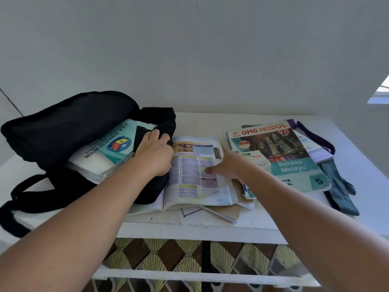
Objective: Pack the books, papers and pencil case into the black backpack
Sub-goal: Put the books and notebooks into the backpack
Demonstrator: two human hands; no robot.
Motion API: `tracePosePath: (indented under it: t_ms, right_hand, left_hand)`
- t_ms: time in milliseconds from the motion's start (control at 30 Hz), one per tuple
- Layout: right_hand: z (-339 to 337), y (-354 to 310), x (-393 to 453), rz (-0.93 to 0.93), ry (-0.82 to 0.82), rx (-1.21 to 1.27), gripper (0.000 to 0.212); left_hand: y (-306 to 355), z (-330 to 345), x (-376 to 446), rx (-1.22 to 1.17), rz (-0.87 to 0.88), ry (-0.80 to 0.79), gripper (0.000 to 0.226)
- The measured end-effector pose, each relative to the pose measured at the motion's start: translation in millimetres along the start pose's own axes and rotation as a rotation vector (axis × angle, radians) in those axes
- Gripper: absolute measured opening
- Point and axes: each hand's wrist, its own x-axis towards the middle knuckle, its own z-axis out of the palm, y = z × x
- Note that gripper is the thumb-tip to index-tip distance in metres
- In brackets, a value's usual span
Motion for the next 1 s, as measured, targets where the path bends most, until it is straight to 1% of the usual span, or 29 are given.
tracePosePath:
  t_ms: [33,100,200,267,333,400,467,533,567,600,667,700,733,833,1000]
  right_hand:
    - [0,0,-1,0.012,-0.014,0.057,0.079]
    - [0,-4,-5,0.043,-0.041,0.144,0.085]
    - [4,-9,-6,0.074,-0.05,0.196,0.092]
    - [9,-14,-3,0.118,-0.023,0.163,0.111]
    - [14,-19,-5,0.154,0.017,0.038,0.127]
    - [14,-24,-11,0.141,0.059,-0.033,0.129]
    - [13,-21,-12,0.121,0.08,0.045,0.133]
    - [11,-16,-10,0.129,0.081,0.199,0.133]
    - [10,-13,-8,0.141,0.083,0.3,0.125]
    - [10,-11,-7,0.147,0.08,0.408,0.108]
    - [9,-4,-3,0.133,0.048,0.613,0.061]
    - [7,-4,-4,0.121,0.01,0.695,0.045]
    - [4,-5,-7,0.108,-0.028,0.772,0.036]
    - [-6,-16,-11,0.039,-0.102,0.901,0.024]
    - [-26,-15,-16,0.069,-0.137,0.9,0.024]
  left_hand:
    - [-1,0,0,-0.01,-0.001,-0.001,0.027]
    - [-1,-1,1,-0.028,-0.002,-0.008,0.026]
    - [-2,-3,-1,-0.042,-0.001,-0.015,0.028]
    - [-2,-2,-3,-0.054,-0.005,-0.022,0.029]
    - [-3,-2,-4,-0.06,-0.002,-0.025,0.029]
    - [-2,-2,-4,-0.071,0.003,-0.021,0.028]
    - [-1,-2,-3,-0.079,0.003,-0.025,0.027]
    - [2,-1,-2,-0.07,-0.001,-0.029,0.027]
    - [2,0,-1,-0.068,-0.003,-0.029,0.026]
    - [3,0,-1,-0.07,-0.003,-0.027,0.026]
    - [3,-1,1,-0.083,-0.006,-0.028,0.024]
    - [3,-1,1,-0.089,-0.01,-0.032,0.025]
    - [3,-2,1,-0.092,-0.011,-0.036,0.027]
    - [0,-2,1,-0.082,-0.011,-0.056,0.035]
    - [-5,-15,-2,-0.029,-0.032,-0.132,0.043]
